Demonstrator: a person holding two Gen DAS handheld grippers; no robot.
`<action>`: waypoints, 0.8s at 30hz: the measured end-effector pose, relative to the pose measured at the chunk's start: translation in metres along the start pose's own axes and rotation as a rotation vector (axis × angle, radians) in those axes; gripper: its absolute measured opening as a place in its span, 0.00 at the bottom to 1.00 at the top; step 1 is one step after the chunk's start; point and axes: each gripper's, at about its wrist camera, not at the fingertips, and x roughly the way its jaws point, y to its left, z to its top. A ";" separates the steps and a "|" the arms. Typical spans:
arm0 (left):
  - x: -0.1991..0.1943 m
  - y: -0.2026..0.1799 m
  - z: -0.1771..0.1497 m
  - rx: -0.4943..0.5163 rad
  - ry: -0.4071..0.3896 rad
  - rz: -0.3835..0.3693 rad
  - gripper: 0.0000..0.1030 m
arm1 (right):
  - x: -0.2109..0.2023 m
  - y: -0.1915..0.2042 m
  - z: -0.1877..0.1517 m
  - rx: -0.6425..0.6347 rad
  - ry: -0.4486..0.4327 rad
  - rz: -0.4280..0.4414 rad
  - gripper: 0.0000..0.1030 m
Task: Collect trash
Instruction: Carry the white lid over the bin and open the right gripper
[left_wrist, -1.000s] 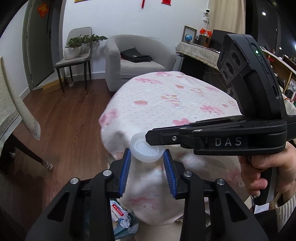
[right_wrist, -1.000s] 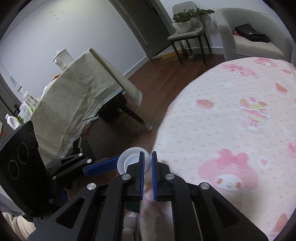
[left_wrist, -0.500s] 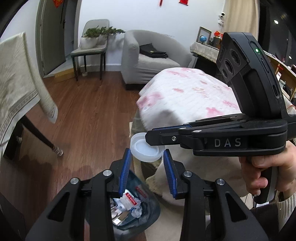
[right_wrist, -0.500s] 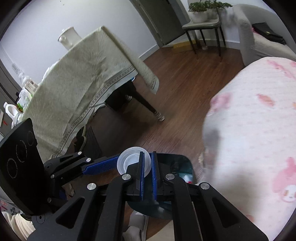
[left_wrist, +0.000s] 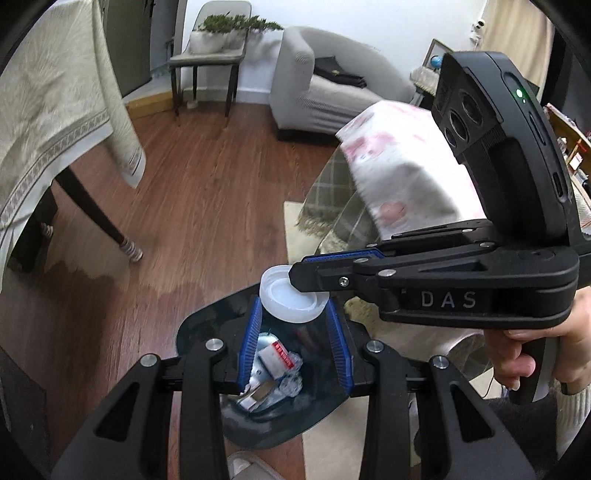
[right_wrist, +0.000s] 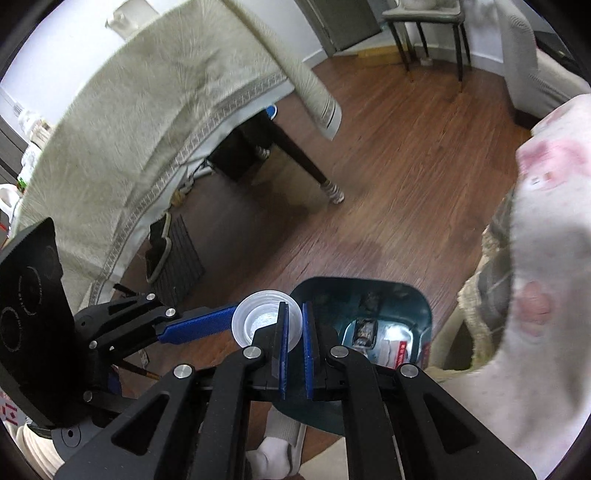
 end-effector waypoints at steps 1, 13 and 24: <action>0.001 0.002 -0.002 0.001 0.008 0.005 0.37 | 0.005 0.002 -0.001 0.000 0.011 0.001 0.07; 0.014 0.031 -0.025 -0.018 0.150 0.005 0.38 | 0.063 -0.002 -0.013 0.016 0.154 -0.056 0.07; -0.013 0.060 -0.015 -0.117 0.082 0.019 0.39 | 0.078 -0.007 -0.018 0.037 0.196 -0.094 0.25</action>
